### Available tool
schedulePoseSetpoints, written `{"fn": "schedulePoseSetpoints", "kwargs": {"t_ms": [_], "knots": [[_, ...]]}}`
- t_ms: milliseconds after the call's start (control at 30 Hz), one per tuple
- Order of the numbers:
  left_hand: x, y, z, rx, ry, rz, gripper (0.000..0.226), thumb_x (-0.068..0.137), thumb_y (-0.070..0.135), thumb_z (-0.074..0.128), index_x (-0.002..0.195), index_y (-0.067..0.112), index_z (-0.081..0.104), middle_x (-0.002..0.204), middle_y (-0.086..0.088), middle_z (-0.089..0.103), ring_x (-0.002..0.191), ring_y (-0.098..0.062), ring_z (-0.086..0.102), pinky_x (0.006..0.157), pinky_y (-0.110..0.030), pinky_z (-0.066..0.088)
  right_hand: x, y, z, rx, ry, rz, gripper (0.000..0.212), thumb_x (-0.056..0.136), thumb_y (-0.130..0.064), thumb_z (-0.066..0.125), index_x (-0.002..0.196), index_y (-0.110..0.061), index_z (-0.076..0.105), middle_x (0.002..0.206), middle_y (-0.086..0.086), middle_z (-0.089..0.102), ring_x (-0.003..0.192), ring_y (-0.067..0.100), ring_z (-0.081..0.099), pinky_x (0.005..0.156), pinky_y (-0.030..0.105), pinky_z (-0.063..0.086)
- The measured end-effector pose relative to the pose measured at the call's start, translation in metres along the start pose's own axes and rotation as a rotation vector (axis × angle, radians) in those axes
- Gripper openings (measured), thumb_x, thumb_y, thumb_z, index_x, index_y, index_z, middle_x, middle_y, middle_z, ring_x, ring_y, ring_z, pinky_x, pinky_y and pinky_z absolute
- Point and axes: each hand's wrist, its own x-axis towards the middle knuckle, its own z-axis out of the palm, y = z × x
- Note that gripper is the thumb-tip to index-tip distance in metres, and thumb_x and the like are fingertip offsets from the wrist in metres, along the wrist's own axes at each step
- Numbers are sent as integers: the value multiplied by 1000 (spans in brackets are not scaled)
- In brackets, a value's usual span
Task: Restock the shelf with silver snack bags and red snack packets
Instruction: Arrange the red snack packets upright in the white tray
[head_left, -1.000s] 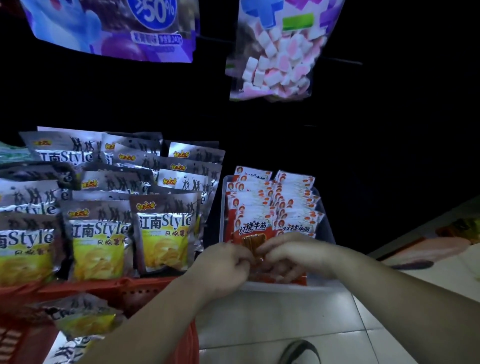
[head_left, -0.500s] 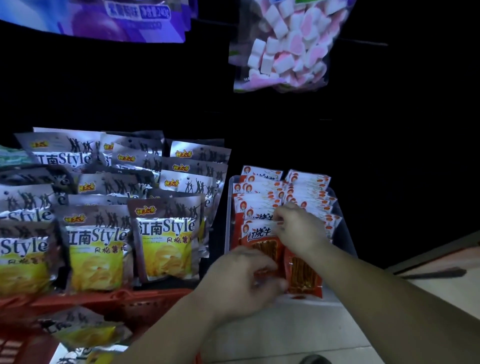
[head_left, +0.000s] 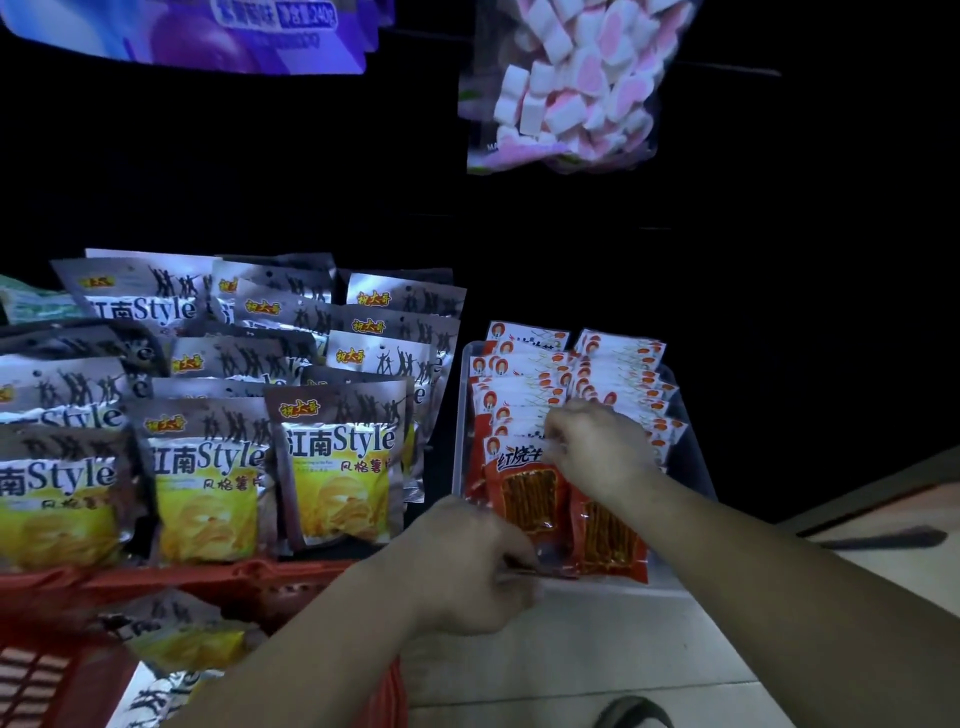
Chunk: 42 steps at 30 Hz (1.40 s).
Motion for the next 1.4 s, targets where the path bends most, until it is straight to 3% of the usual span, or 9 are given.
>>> {"fn": "schedulePoseSetpoints", "kwargs": {"t_ms": [233, 367, 533, 700, 833, 1033, 1167, 1300, 1400], "knots": [[7, 1, 7, -115, 90, -124, 43, 99, 56, 42, 74, 24, 57, 63, 1, 54, 65, -13, 54, 59, -32, 43, 1, -4, -11, 15, 61, -94, 9, 91, -40, 73, 92, -31, 73, 96, -10, 49, 104, 15, 46, 88, 31, 36], [1, 8, 12, -146, -27, -134, 44, 94, 64, 44, 105, 30, 69, 84, 7, 69, 82, -9, 64, 69, -27, 51, -11, -7, -35, 404, -88, -48, 17, 95, -21, 68, 82, -27, 59, 87, -8, 59, 85, 13, 59, 81, 38, 55], [-9, 7, 18, -21, -4, -52, 38, 96, 46, 40, 115, 29, 69, 109, 4, 74, 100, -18, 68, 79, -33, 54, -35, -13, -63, 626, -114, 101, 19, 104, -20, 59, 88, -26, 48, 90, 6, 60, 57, 20, 50, 58, 33, 47], [-16, -1, 8, 191, 72, 21, 49, 95, 50, 27, 112, 30, 67, 104, 2, 73, 96, -21, 67, 76, -37, 54, -65, -17, -66, 818, -102, 215, 17, 102, -23, 62, 89, -24, 50, 100, 22, 66, 80, 33, 66, 78, 60, 60], [-25, 11, 19, 218, 106, 71, 36, 99, 48, 40, 104, 25, 67, 105, 5, 72, 99, -18, 64, 92, -32, 46, -82, -18, -61, 949, -105, 315, 12, 100, -23, 65, 93, -18, 55, 110, 15, 65, 97, 29, 68, 81, 53, 62], [-15, 13, 6, -164, 414, -266, 20, 93, 47, 61, 99, 29, 60, 96, 12, 63, 89, -7, 63, 74, -27, 51, -92, -9, -58, 1098, -100, 381, 11, 95, -24, 73, 93, -18, 64, 109, 9, 66, 94, 24, 69, 73, 39, 65], [-1, 13, -5, -824, 527, -474, 41, 87, 10, 79, 119, 18, 56, 105, 5, 71, 99, -5, 70, 83, -19, 56, -83, -9, -71, 1152, -20, 376, 20, 89, -38, 78, 97, -23, 68, 76, -1, 62, 69, 21, 61, 71, 38, 57], [7, 23, -12, -1103, 601, -524, 18, 93, -2, 69, 107, 9, 68, 90, -11, 78, 86, -26, 76, 70, -30, 60, -77, -19, -63, 1322, -68, 487, 68, 74, -47, 90, 130, -17, 63, 114, 3, 77, 103, 27, 74, 94, 44, 58], [8, 29, -11, -1173, 686, -556, 22, 92, 1, 71, 110, 12, 64, 87, -9, 78, 84, -28, 75, 78, -39, 60, -82, -22, -50, 1318, -55, 508, 22, 89, -17, 80, 107, -10, 70, 107, 4, 78, 109, 22, 72, 92, 34, 56]]}}
